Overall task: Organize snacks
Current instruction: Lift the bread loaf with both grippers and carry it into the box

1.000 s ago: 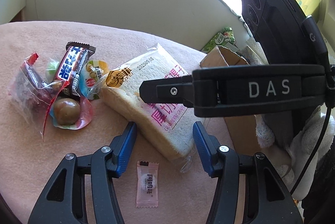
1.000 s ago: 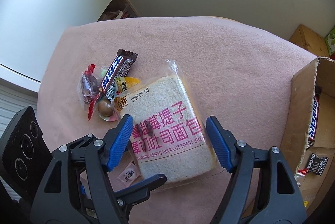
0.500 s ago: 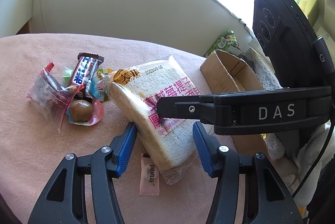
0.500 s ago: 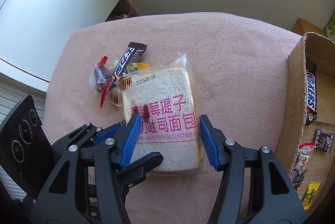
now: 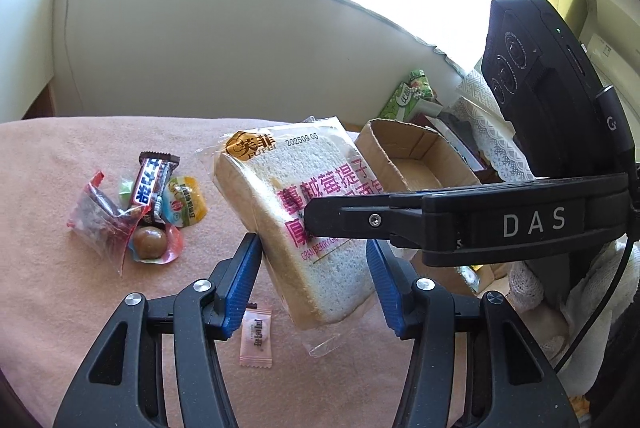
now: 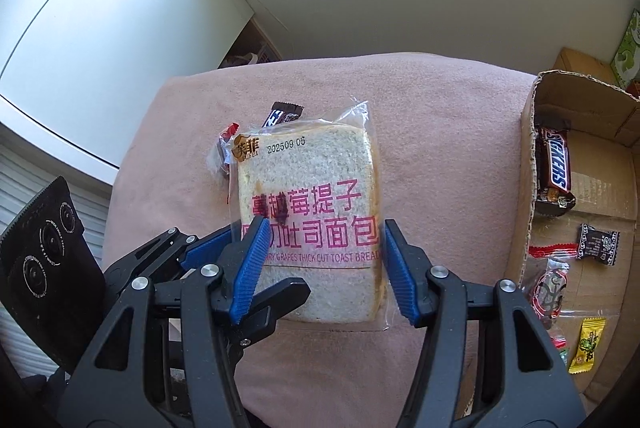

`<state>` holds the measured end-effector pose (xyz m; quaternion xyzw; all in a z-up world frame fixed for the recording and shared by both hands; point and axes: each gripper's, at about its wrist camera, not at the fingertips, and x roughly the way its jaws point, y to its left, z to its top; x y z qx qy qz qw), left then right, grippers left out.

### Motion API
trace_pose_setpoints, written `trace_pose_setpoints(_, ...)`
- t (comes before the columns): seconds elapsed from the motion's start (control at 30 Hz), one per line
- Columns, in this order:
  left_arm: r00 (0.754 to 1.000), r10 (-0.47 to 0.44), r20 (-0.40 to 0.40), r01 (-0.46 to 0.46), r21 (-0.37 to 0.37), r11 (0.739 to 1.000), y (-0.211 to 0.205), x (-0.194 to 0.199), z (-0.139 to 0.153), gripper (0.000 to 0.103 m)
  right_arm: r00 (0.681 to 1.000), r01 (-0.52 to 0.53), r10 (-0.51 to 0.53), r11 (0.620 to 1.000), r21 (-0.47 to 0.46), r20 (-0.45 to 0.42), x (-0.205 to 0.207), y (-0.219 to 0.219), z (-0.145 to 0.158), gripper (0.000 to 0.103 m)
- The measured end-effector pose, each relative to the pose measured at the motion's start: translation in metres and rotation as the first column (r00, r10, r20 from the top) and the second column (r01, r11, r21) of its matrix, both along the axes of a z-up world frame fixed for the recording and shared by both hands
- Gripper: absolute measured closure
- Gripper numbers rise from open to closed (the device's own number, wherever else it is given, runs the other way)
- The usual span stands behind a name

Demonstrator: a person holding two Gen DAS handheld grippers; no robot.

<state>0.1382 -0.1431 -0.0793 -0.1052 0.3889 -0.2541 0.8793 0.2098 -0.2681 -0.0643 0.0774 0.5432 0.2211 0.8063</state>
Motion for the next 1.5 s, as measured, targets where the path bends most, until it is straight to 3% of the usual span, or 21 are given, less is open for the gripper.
trace_pose_setpoints(0.87,0.973,-0.204,0.110,0.199,0.060,0.978,-0.119,0.016,0.032,0.050,0.974,0.196,-0.199,0.980,0.044,0.110,-0.042,-0.125,0.053,0.044)
trace_pose_setpoints(1.5,0.949,-0.308,0.062,0.298,0.132,0.945,-0.177,0.002,0.019,0.050,0.953,0.293,-0.296,0.954,0.056,0.069,-0.053,-0.199,0.025,0.044)
